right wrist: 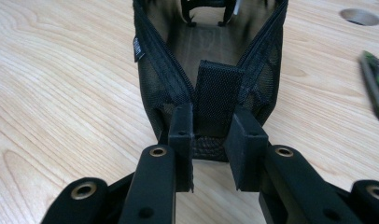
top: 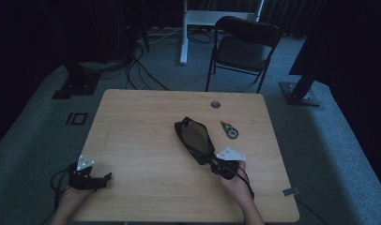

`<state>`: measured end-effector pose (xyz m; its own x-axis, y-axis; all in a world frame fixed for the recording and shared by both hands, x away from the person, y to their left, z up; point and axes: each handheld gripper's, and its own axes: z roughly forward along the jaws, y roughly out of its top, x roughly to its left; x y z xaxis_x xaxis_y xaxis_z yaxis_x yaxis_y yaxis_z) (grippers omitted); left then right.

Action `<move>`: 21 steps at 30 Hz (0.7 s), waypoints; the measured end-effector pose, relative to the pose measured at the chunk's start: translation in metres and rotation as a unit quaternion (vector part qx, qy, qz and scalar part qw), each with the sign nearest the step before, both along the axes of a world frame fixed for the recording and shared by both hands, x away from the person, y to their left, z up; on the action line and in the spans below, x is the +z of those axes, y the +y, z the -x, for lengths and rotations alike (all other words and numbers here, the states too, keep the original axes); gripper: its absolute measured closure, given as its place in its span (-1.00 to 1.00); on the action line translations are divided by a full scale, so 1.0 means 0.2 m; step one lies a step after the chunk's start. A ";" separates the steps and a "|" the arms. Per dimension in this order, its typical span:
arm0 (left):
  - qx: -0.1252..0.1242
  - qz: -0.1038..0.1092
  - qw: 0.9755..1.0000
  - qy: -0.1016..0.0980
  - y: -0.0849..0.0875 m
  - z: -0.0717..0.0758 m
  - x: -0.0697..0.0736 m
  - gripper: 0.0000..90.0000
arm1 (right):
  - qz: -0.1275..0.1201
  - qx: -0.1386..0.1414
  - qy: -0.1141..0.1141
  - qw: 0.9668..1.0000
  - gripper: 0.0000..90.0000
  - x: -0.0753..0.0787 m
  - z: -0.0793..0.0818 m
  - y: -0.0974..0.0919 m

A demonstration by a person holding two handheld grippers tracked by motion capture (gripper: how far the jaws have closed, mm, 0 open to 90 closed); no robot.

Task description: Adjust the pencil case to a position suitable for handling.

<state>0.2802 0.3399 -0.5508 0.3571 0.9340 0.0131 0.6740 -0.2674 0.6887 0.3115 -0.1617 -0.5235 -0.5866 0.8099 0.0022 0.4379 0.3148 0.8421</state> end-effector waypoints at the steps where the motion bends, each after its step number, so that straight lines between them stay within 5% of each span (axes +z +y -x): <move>1: 0.000 0.000 1.000 0.000 0.00 0.00 0.00 -1.00 | 0.000 -0.004 0.000 1.000 0.62 0.00 0.01 -0.01; 21: 0.000 0.000 1.000 0.000 0.00 0.00 0.00 -1.00 | 0.000 -0.031 -0.002 1.000 0.62 -0.01 0.18 -0.16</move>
